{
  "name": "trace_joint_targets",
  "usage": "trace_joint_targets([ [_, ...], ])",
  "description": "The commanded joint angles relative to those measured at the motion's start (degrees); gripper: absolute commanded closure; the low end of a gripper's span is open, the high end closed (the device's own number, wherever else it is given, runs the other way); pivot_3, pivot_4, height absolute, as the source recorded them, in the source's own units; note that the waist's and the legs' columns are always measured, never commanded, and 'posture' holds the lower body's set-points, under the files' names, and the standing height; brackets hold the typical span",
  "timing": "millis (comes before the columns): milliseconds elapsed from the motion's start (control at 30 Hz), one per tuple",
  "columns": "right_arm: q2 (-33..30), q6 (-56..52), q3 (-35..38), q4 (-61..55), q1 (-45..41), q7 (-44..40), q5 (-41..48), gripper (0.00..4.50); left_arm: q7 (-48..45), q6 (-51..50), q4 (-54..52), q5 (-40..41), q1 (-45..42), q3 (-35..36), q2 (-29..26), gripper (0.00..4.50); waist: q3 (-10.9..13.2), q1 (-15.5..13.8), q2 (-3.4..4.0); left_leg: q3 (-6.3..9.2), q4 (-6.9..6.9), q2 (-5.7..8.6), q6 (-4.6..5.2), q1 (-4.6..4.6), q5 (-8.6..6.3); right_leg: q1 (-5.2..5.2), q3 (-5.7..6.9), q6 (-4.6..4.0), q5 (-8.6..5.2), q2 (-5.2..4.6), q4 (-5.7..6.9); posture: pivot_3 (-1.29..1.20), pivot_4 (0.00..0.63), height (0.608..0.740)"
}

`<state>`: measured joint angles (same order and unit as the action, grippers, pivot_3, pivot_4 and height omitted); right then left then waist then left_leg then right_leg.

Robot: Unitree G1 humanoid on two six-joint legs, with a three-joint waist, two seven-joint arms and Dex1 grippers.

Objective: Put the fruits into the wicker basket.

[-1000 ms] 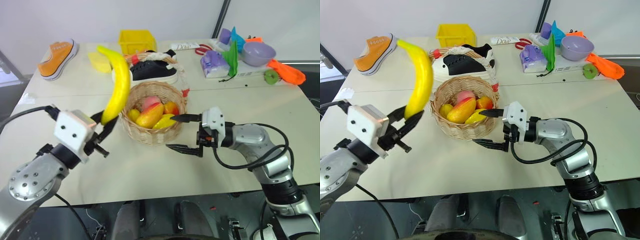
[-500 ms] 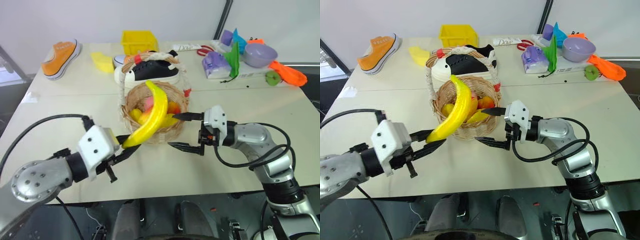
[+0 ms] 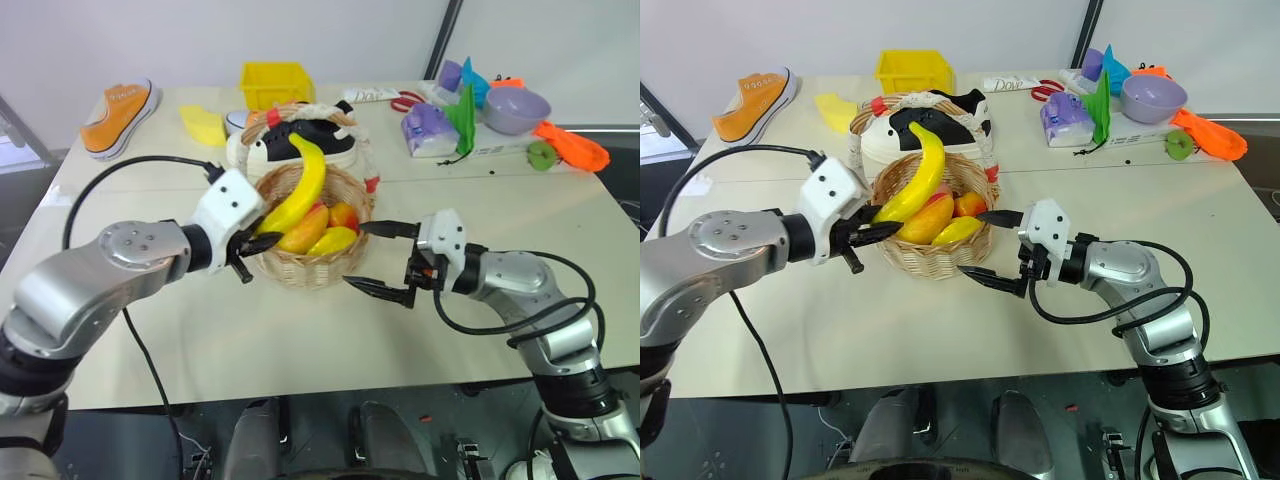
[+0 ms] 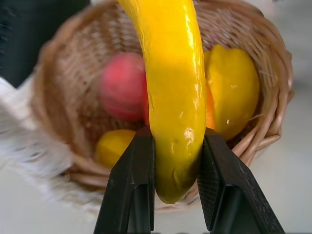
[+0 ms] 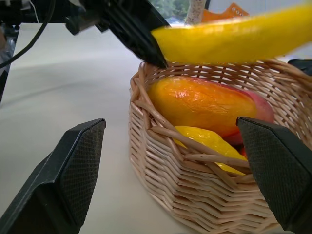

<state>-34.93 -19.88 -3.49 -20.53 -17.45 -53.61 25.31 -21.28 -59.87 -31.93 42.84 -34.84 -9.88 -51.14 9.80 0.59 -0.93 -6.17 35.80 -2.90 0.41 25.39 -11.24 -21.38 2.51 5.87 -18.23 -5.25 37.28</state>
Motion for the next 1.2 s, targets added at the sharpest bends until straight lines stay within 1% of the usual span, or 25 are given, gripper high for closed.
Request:
trace_joint_targets([
  [33, -1.03, -0.08, 2.18, -2.90, 0.73, 0.86, 0.51, 0.00, -2.31, 0.94, 0.32, -2.27, -1.89, 1.08, 1.13, 1.64, 0.00, -0.01, 0.00, 0.00, 0.00, -0.01, 0.00, 0.00, 0.00, 0.00, 0.00, 0.00, 0.00, 0.00, 0.01, 0.00, 0.150, 0.733],
  [67, -1.15, -0.14, 2.33, -3.07, 0.98, 0.96, 0.51, 0.00, -2.89, 1.14, 0.40, -2.10, -2.02, 1.75, 1.79, 1.03, 0.00, -0.02, 0.00, 0.00, 0.01, -0.02, 0.00, 0.00, 0.00, 0.00, 0.00, 0.00, 0.00, 0.00, 0.01, 0.00, 0.150, 0.733],
  [100, -1.25, -0.26, 2.50, -3.23, 1.19, 1.13, 0.50, 0.00, -4.07, 1.86, 0.01, -1.77, -1.74, 2.76, 1.98, 0.56, 0.00, -0.02, -0.01, 0.00, 0.04, -0.03, 0.00, 0.01, 0.00, 0.01, 0.00, 0.00, 0.00, 0.00, 0.01, 0.00, 0.150, 0.733],
  [167, -1.58, -0.45, 2.95, -3.32, 1.55, 1.36, 0.47, 0.00, -6.50, 3.49, -1.41, -1.12, -0.18, 5.24, 1.69, 0.56, 0.01, 0.00, -0.01, 0.01, 0.11, -0.04, 0.00, 0.03, 0.00, 0.02, -0.01, 0.00, 0.00, 0.00, 0.03, 0.00, 0.150, 0.733],
  [233, -2.20, -0.96, 4.05, -2.73, 1.74, 1.63, 0.73, 0.00, -9.24, 6.52, -3.19, -1.23, 4.20, 9.16, 0.37, 0.56, 0.01, 0.20, 0.00, 0.00, 0.11, -0.05, 0.00, 0.03, 0.00, 0.01, -0.02, 0.00, 0.00, -0.02, 0.05, 0.00, 0.150, 0.733],
  [367, -2.67, -3.18, 7.13, -1.09, 1.10, 3.02, 2.73, 0.00, -10.41, 9.85, -4.02, 0.00, 12.05, 17.95, 1.83, 0.56, 0.01, 0.06, 0.00, 0.05, 0.11, -0.10, -0.01, 0.01, 0.00, 0.01, -0.01, 0.00, 0.00, -0.02, 0.10, 0.00, 0.150, 0.733],
  [467, -2.05, -4.80, 9.67, 0.02, 0.34, 4.53, 4.52, 0.00, -9.65, 13.81, -5.25, -1.14, 19.94, 24.07, 4.41, 0.56, 0.01, 0.06, 0.00, 0.04, 0.15, -0.07, 0.01, 0.00, -0.01, 0.04, -0.02, -0.01, 0.00, -0.10, 0.11, 0.00, 0.150, 0.733],
  [567, -0.62, -6.24, 10.53, 0.58, -0.58, 6.71, 5.73, 0.00, -10.58, 20.00, -7.28, -4.49, 27.97, 27.71, 6.40, 0.56, 0.00, 0.09, 0.00, 0.03, 0.16, -0.05, 0.03, 0.01, -0.02, 0.06, -0.03, -0.01, 0.00, -0.27, 0.09, 0.00, 0.150, 0.733],
  [633, 2.04, -6.60, 10.14, 2.02, -2.06, 10.09, 5.27, 0.00, -12.48, 25.84, -8.03, -3.03, 33.04, 30.90, 11.07, 0.56, -0.01, 0.10, 0.00, 0.05, 0.15, -0.06, 0.03, 0.01, -0.03, 0.05, -0.04, -0.03, -0.01, -0.27, 0.09, 0.00, 0.150, 0.733],
  [767, 6.63, -6.09, 9.00, 6.39, -5.65, 15.06, 2.86, 0.00, -13.14, 29.92, -8.62, -3.67, 37.33, 31.47, 14.44, 0.56, -0.04, 0.12, 0.05, 0.06, 0.13, -0.07, 0.01, 0.01, -0.04, 0.05, -0.05, -0.12, -0.03, -0.32, 0.06, 0.00, 0.150, 0.733],
  [933, 11.81, -2.45, 6.69, 16.84, -12.62, 19.80, -2.59, 0.00, -13.19, 33.13, -9.11, -5.62, 39.26, 29.67, 15.43, 0.56, -0.05, 0.33, 0.06, 0.02, 0.14, -0.05, 0.01, 0.02, -0.05, 0.02, -0.09, -0.28, -0.09, -0.35, 0.06, 0.00, 0.150, 0.733],
  [1000, 13.12, -2.06, 7.18, 19.34, -14.15, 20.36, -2.56, 0.55, -12.75, 33.92, -8.83, -6.36, 39.41, 29.33, 15.83, 0.50, -0.05, 0.17, 0.06, 0.02, 0.10, -0.05, 0.02, 0.02, -0.04, 0.01, -0.07, -0.26, -0.08, -0.34, 0.06, 0.00, 0.150, 0.733],
  [1067, 13.94, -2.29, 7.74, 20.43, -15.09, 20.49, -2.01, 1.39, -12.44, 34.58, -8.72, -6.60, 39.56, 29.28, 16.33, 0.50, -0.04, 0.26, 0.07, 0.02, 0.10, -0.05, 0.03, 0.03, -0.04, 0.01, -0.07, -0.11, 0.00, -0.33, 0.06, 0.00, 0.150, 0.733],
  [1200, 14.19, -2.62, 8.13, 20.14, -15.42, 20.97, -1.94, 3.55, -11.96, 34.76, -9.34, -6.93, 40.25, 28.77, 16.62, 0.50, -0.04, 0.27, 0.07, 0.01, 0.10, -0.05, 0.04, 0.04, -0.05, 0.01, -0.06, -0.09, 0.01, -0.32, 0.07, 0.00, 0.150, 0.733],
])
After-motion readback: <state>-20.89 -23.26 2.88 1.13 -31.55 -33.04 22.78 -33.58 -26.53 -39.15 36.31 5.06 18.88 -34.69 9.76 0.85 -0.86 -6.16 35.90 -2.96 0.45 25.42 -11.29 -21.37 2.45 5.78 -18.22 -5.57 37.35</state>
